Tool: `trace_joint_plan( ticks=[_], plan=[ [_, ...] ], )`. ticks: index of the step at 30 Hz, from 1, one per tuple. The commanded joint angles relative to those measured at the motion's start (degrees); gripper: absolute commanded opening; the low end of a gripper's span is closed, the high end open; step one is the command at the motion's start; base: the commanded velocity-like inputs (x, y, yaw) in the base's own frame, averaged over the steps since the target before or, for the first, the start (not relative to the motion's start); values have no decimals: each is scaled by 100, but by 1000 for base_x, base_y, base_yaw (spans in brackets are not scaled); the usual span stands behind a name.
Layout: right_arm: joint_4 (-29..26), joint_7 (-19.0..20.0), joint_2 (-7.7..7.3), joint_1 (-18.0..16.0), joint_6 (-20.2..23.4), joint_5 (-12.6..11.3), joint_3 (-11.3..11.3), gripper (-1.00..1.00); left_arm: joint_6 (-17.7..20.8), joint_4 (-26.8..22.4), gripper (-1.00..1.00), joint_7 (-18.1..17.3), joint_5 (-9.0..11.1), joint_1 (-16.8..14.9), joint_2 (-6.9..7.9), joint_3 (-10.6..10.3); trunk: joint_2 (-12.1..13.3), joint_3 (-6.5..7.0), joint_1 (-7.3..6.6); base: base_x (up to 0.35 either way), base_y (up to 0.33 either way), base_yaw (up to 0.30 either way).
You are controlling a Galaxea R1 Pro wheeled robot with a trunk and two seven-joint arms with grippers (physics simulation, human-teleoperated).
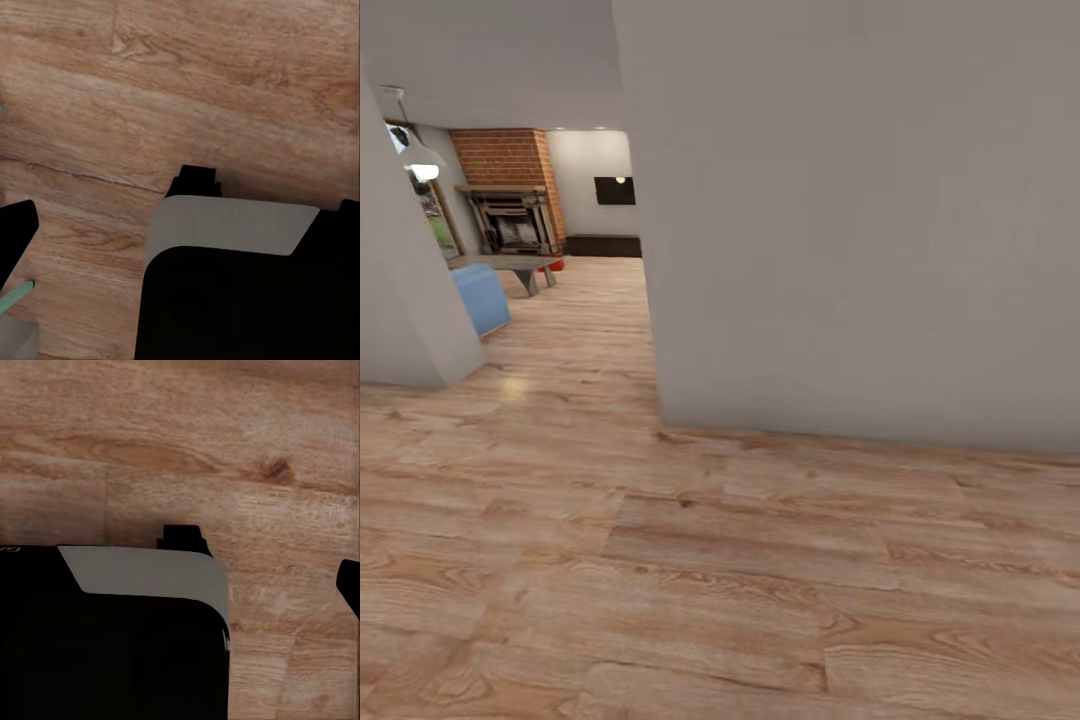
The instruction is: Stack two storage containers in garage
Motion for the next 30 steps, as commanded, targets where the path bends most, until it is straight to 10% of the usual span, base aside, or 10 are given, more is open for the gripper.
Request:
trace_joint_plan(
  ticks=[1, 30],
  plan=[
    [17, -4, 5, -5, -29, -45, 44, 100, 19, -4, 100, 16, 57, -5, -1, -24, -2, -5, 3, 321, 0, 256],
    [17, -5, 5, -5, -28, -50, 44, 100, 18, -4, 100, 16, 52, -3, -8, -24, -2, -5, 3, 321, 0, 267]
  ],
)
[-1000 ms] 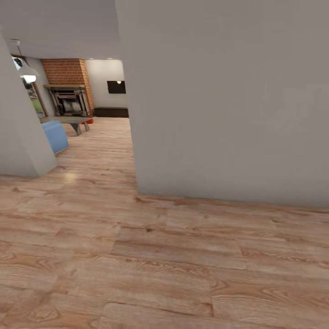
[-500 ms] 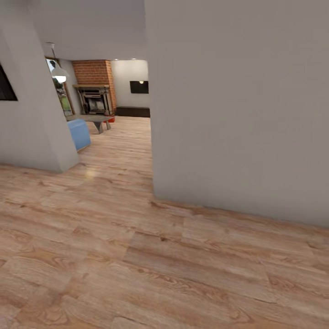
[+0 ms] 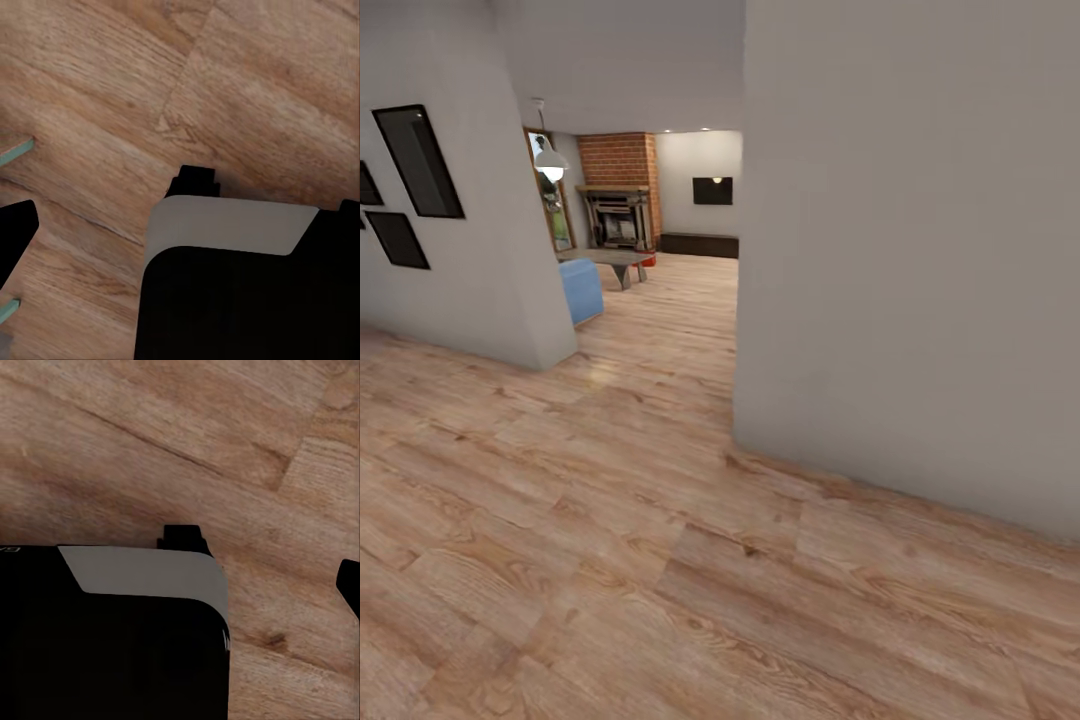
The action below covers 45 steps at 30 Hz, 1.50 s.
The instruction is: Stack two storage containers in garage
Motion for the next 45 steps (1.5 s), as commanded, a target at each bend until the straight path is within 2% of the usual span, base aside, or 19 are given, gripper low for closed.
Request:
trace_joint_plan(
  ticks=[1, 18, 45],
  plan=[
    [17, -3, 5, -5, -30, -43, 44, 100, 20, -4, 100, 16, 57, -3, -2, -23, -2, -5, 3, 321, 0, 268],
    [16, -3, 2, -5, -31, -45, 44, 100, 11, -4, 100, 16, 55, -6, -2, -23, -2, -5, 3, 321, 0, 253],
    [17, -3, 21, -5, -29, -17, 44, 100, 11, -4, 100, 16, 64, -3, 4, -23, -2, -5, 3, 321, 0, 12]
  ],
)
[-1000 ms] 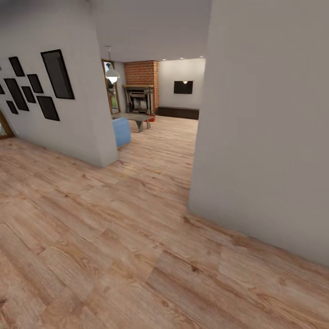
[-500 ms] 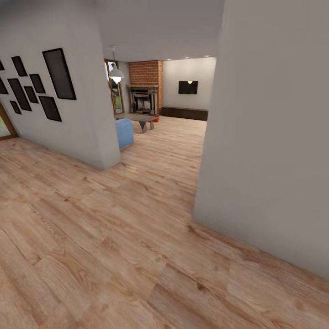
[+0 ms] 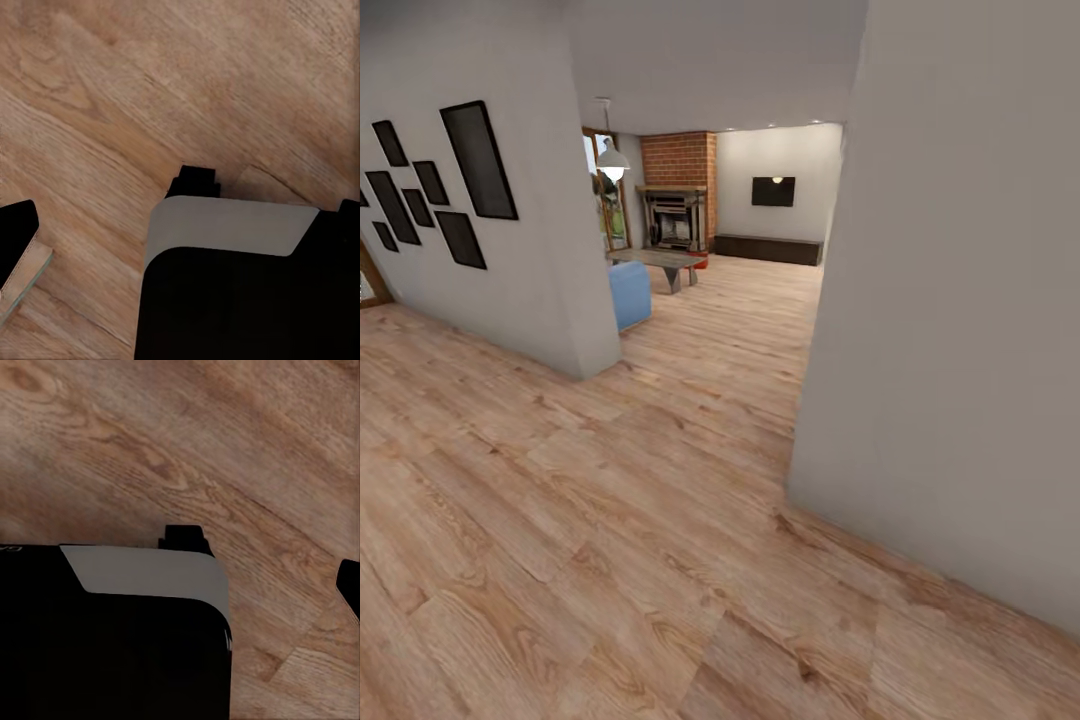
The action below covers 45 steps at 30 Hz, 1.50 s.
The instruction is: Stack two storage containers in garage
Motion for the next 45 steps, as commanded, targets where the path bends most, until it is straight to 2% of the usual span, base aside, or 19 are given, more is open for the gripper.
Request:
trace_joint_plan(
  ticks=[1, 23, 45],
  plan=[
    [17, -4, 6, -6, -29, -44, 45, 100, 19, -4, 100, 16, 56, -2, -2, -23, -2, -5, 3, 321, 0, 125],
    [17, -11, 11, -6, -38, -56, 45, 100, 19, 4, 100, 16, 56, -2, -3, -23, -2, -11, 3, 321, 0, 253],
    [17, -4, 4, -6, -38, -50, 45, 100, 8, 13, 100, -17, 32, 121, 22, -23, -2, -13, 3, 322, 0, 16]
  ],
)
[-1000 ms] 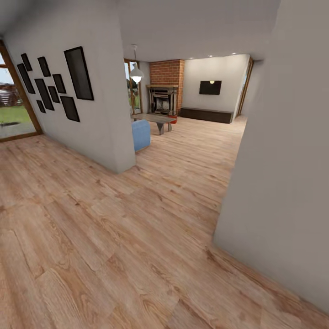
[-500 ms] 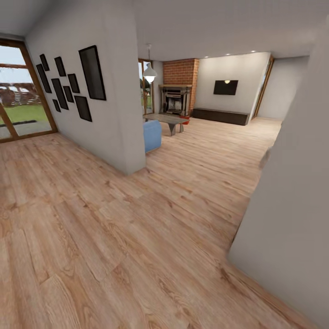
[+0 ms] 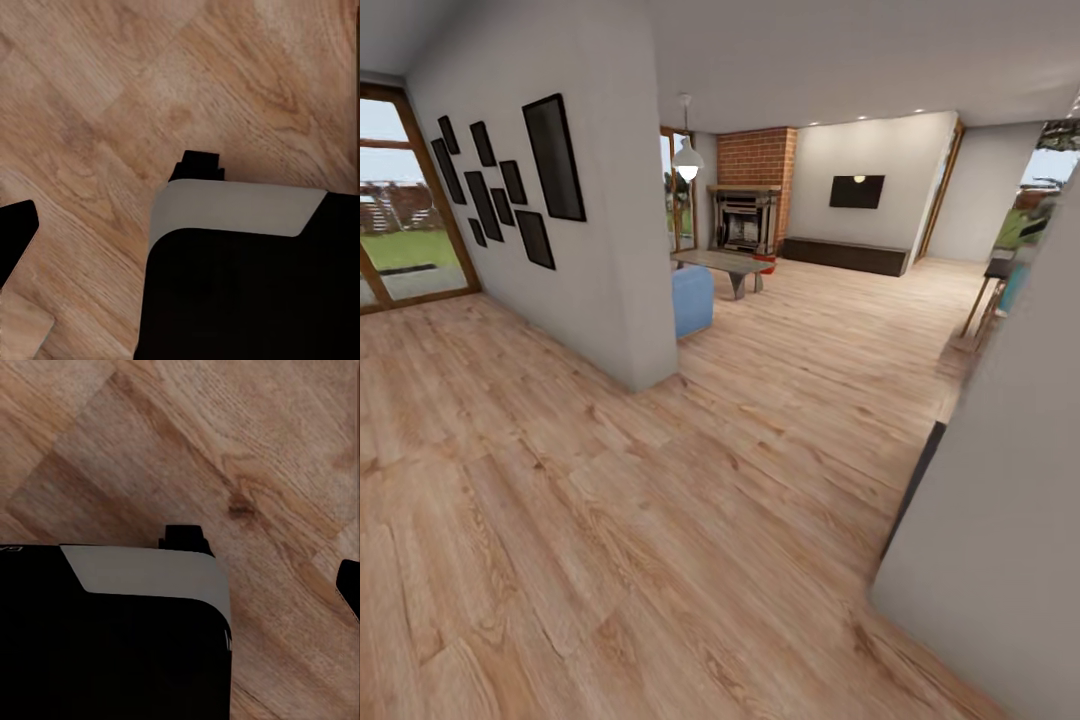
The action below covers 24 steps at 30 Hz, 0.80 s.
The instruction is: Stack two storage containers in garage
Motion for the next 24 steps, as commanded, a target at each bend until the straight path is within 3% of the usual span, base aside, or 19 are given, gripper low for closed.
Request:
trace_joint_plan(
  ticks=[1, 19, 24],
  plan=[
    [17, -4, 4, -6, -28, -45, 45, 100, 17, -5, 100, 17, 55, -3, -4, -23, -2, -5, 3, 322, 0, 0],
    [17, 15, 48, -6, -21, -63, 37, 100, 10, -10, 100, 14, 48, -3, -4, -23, -2, -5, 3, 322, 0, 2],
    [17, 46, 2, -6, -20, -73, 36, 100, 10, -11, 100, 14, 50, -3, -4, -23, -2, -5, 3, 322, 0, 202]
  ],
)
